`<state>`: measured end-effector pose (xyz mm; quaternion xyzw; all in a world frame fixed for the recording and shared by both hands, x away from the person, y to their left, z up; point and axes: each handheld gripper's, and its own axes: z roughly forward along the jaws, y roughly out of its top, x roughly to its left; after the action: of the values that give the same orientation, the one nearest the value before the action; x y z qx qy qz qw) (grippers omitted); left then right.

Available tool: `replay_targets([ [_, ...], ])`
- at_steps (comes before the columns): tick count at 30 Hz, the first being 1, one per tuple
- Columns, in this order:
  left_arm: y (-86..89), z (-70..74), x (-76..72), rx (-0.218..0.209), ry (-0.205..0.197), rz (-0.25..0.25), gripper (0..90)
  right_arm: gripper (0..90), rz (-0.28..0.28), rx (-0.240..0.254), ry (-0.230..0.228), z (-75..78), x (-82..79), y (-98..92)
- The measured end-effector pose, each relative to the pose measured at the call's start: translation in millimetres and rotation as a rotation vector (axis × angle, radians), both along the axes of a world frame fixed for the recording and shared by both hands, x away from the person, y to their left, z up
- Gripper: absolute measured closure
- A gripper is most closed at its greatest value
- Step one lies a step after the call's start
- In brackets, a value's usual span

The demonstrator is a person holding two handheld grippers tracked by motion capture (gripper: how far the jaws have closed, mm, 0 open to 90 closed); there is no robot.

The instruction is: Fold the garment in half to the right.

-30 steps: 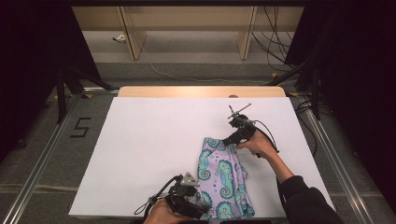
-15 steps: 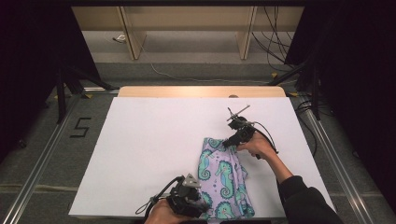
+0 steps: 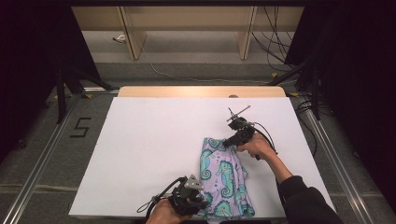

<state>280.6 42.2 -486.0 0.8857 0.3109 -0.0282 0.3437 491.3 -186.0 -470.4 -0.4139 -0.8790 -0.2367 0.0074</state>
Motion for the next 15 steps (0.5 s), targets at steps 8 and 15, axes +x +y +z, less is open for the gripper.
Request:
replay_targets([
  [8,1.2,0.7,0.1,-0.006,-0.017,-0.009,82.8,79.4,0.005,0.014,-0.01,1.0,-0.4,-0.1],
  [15,3.8,1.9,1.3,-0.004,-0.025,-0.008,83.1,80.1,0.008,0.024,-0.034,1.8,-0.8,2.3],
])
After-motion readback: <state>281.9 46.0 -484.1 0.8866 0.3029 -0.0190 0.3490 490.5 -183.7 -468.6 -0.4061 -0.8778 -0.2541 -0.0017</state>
